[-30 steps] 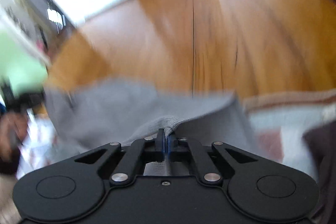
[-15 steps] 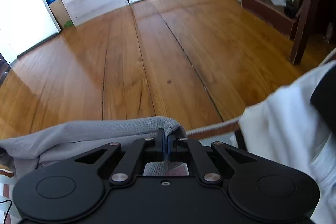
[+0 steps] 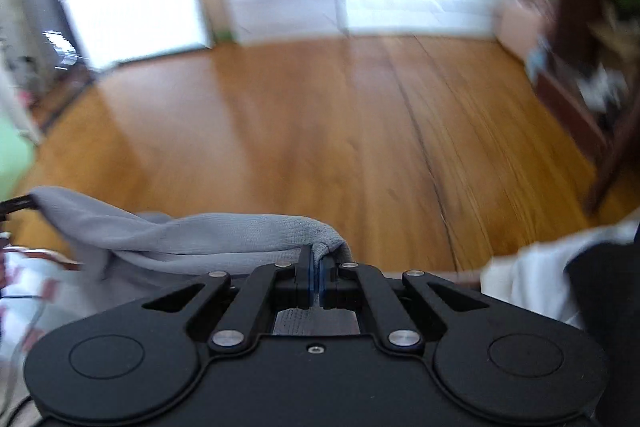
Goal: Fold clothes
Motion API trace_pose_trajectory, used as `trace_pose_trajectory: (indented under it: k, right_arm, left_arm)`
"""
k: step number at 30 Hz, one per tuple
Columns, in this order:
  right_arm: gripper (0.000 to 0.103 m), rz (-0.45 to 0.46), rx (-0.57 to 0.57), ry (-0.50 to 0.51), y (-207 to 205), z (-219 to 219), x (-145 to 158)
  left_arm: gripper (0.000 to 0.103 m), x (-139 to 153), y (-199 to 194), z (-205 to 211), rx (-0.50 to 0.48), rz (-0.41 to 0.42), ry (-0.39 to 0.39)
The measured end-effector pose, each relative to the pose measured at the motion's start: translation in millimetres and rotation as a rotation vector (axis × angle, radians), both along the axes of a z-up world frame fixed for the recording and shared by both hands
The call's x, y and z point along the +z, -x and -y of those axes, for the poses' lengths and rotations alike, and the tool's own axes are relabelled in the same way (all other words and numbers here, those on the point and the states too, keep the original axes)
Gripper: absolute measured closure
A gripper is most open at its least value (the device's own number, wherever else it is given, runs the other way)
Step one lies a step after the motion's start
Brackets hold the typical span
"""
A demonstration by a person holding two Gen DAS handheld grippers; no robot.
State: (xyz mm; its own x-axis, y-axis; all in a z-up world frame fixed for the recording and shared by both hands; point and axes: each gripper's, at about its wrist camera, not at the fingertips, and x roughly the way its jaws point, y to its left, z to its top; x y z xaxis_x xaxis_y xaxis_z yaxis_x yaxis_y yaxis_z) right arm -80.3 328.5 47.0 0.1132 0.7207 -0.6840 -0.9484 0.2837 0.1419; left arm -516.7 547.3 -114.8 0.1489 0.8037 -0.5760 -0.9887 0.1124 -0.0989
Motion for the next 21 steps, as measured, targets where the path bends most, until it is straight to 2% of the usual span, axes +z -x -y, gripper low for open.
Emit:
trace_pose_trajectory:
  k: [3,6,9,11,14,15,18,20,21]
  right_arm:
    - [0.1,-0.019,0.08,-0.086,22,20,43]
    - [0.1,-0.063,0.127,-0.101,44,36,59]
    - [0.1,-0.07,0.144,-0.119,59,53,70]
    - [0.1,-0.126,0.141,-0.144,57,65,85]
    - [0.1,-0.261,0.173,-0.183,46,79,115]
    - [0.1,-0.266,0.18,-0.195,45,80,128]
    - [0.1,-0.158,0.193,-0.247,51,86,169]
    - [0.1,-0.076,0.196,-0.279,53,87,195]
    - [0.1,-0.057,0.193,-0.292,51,85,203]
  left_arm:
    - [0.094,36,31,33,0.014,0.069,-0.074]
    - [0.094,62,56,65,0.015,0.092,-0.107]
    - [0.094,90,76,101,0.027,0.031,-0.19]
    - [0.094,120,86,113,0.021,-0.018,-0.217]
    - [0.094,167,98,120,0.016,-0.092,-0.247]
    - [0.094,184,102,122,0.011,-0.101,-0.271]
    - [0.094,230,94,129,0.012,-0.168,-0.368]
    - [0.094,259,91,137,0.005,-0.181,-0.422]
    - [0.094,270,93,138,-0.003,-0.152,-0.426]
